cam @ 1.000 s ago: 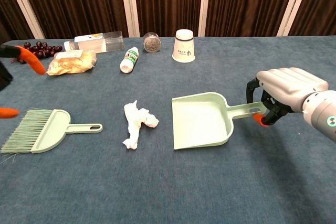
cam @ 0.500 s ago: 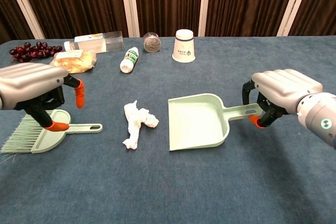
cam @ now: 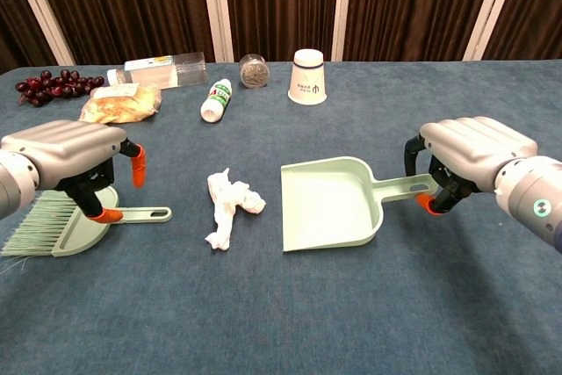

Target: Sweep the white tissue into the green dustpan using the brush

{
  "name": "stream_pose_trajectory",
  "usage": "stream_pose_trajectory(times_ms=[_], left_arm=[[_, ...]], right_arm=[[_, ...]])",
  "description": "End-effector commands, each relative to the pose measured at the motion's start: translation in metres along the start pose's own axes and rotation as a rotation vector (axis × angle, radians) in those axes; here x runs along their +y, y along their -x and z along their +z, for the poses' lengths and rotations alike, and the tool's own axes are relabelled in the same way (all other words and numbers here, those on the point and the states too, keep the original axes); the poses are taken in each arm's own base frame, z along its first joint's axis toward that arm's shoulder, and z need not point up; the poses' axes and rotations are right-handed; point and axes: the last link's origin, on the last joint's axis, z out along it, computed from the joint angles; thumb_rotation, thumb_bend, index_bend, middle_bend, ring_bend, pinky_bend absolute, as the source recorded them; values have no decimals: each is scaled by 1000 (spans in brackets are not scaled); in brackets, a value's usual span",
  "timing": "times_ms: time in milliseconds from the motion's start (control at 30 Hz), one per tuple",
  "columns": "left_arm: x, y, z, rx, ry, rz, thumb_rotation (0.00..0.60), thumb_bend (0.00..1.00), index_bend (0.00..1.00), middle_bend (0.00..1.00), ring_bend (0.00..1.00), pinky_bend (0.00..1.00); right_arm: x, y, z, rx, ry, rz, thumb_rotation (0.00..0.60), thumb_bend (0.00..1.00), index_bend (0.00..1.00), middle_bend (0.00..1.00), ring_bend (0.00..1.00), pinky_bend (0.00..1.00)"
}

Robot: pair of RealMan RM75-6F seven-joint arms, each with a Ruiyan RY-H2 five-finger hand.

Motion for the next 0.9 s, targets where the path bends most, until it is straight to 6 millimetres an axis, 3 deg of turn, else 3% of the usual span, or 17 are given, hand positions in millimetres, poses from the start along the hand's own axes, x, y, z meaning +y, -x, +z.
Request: stream_pose_trajectory(times_ms=[33, 533, 900], left_arm=[[-1, 4, 2, -6, -15, 4, 600, 366, 440, 953, 919, 924], [2, 19, 9, -42, -51, -14, 600, 368, 468, 959, 924, 928], [6, 25, 12, -62, -62, -35, 600, 443, 500, 968, 926, 928]], right_arm=[[0, 1, 1, -2, 0, -1, 600, 390, 520, 877, 872, 909], [0, 3, 2, -2, -2, -3, 600, 390, 520, 877, 871, 909], [2, 4, 3, -5, 3, -8, 600, 391, 520, 877, 871, 909]])
